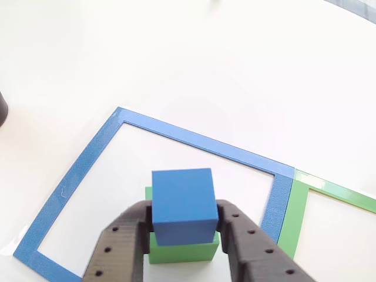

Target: Tower of hanoi

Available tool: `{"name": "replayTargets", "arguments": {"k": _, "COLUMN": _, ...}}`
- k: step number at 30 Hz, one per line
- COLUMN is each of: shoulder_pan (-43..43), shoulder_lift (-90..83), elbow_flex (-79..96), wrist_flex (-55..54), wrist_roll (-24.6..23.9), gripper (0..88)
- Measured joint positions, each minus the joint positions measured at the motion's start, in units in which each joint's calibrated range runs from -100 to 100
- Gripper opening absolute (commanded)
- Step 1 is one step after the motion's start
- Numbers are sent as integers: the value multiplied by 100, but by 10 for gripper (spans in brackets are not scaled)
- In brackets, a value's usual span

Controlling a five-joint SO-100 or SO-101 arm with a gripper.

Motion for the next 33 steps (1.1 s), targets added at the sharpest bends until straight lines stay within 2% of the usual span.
{"name": "replayTargets", "arguments": {"k": 19, "shoulder_pan": 0, "shoulder_lift": 456, "elbow_flex": -434, "wrist_flex": 0, "wrist_roll": 0, "gripper": 42}}
{"name": "replayTargets", "arguments": {"k": 26, "shoulder_pan": 0, "shoulder_lift": 473, "elbow_flex": -416, "wrist_flex": 0, "wrist_roll": 0, "gripper": 216}}
{"name": "replayTargets", "arguments": {"k": 33, "shoulder_pan": 82, "shoulder_lift": 473, "elbow_flex": -310, "wrist_flex": -121, "wrist_roll": 0, "gripper": 259}}
